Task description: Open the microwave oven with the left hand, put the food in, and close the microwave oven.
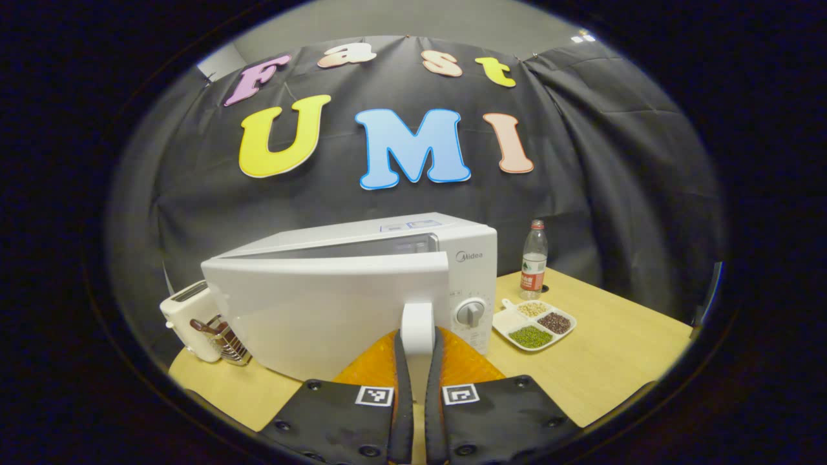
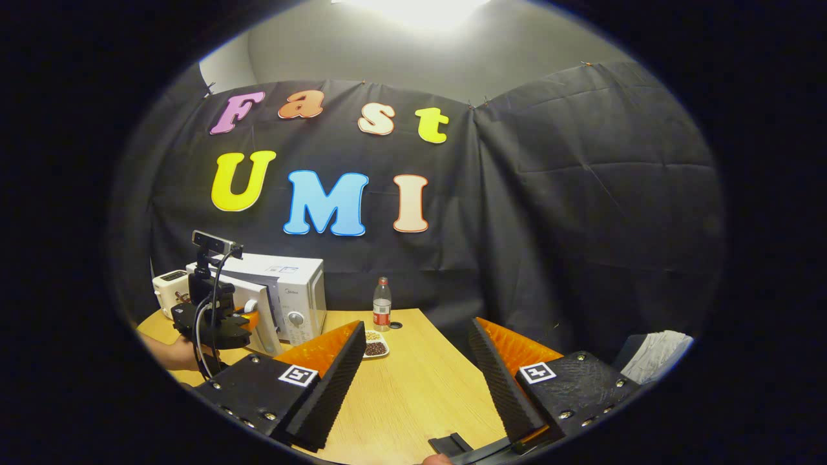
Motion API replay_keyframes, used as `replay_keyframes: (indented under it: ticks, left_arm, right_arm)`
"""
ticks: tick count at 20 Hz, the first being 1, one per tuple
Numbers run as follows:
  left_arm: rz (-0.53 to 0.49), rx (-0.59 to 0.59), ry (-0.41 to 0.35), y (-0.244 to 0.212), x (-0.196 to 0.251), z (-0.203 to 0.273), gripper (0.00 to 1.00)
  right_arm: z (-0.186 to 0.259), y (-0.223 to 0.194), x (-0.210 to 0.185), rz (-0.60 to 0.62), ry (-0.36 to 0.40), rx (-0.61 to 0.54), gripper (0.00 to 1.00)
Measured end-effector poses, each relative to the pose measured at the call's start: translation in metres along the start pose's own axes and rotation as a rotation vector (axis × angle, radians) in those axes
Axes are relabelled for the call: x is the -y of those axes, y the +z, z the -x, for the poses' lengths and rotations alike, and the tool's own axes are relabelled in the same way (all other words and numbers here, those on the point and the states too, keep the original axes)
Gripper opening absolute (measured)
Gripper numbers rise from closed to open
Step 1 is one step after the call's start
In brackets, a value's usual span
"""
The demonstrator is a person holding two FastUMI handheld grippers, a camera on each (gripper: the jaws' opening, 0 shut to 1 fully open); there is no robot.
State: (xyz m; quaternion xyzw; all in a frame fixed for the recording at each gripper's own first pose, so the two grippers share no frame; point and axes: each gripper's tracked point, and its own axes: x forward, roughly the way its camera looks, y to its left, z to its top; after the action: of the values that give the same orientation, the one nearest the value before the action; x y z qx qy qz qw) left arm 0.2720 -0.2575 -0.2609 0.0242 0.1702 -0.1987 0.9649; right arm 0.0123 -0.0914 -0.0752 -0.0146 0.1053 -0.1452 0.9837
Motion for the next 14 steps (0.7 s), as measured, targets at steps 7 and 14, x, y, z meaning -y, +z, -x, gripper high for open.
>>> replay_keyframes:
  ticks: [7,14]
  left_arm:
    - [-0.022,-0.034,0.124,-0.023,-0.040,0.088,0.13]
    - [-0.044,-0.069,0.280,-0.046,-0.104,0.160,0.17]
  right_arm:
    - [0.023,0.003,-0.018,-0.001,0.201,0.049,0.97]
    - [0.044,0.005,-0.043,-0.004,0.357,0.068,0.98]
